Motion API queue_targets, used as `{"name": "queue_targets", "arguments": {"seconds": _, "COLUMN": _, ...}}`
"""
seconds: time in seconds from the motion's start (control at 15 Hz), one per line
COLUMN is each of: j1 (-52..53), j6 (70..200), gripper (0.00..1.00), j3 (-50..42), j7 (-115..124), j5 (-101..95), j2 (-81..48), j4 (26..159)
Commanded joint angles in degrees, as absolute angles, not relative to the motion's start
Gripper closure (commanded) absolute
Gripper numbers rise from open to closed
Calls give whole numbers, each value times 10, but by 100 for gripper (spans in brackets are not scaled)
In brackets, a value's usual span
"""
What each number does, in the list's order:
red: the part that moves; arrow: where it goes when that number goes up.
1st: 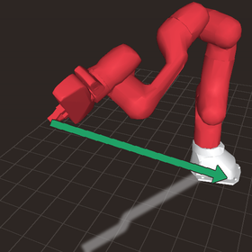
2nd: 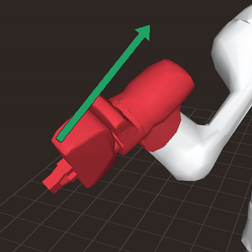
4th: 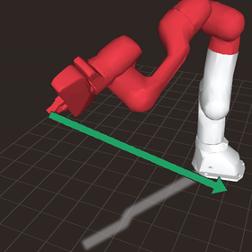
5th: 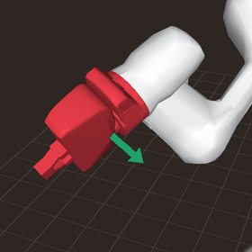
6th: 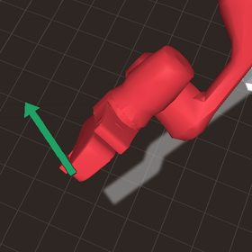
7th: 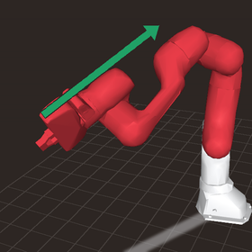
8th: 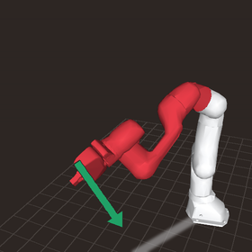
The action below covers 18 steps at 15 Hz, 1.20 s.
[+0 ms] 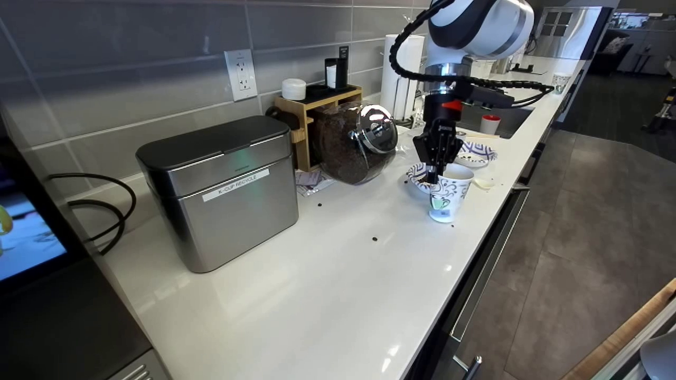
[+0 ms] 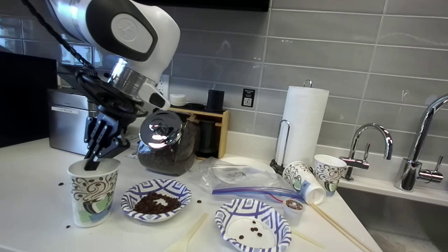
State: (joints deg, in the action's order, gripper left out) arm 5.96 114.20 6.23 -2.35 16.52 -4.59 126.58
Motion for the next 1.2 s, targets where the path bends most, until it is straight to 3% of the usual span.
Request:
{"name": "queue_targets", "arguments": {"seconds": 0.0, "j1": 54, "j6": 1134, "gripper": 100, "j3": 60, "j7": -57, "j5": 172, "j2": -43, "j4": 1270}}
{"name": "queue_targets", "arguments": {"seconds": 1.13, "j1": -14, "j6": 941, "gripper": 99, "j3": 12, "j7": -378, "j5": 294, "j2": -59, "j4": 1210}}
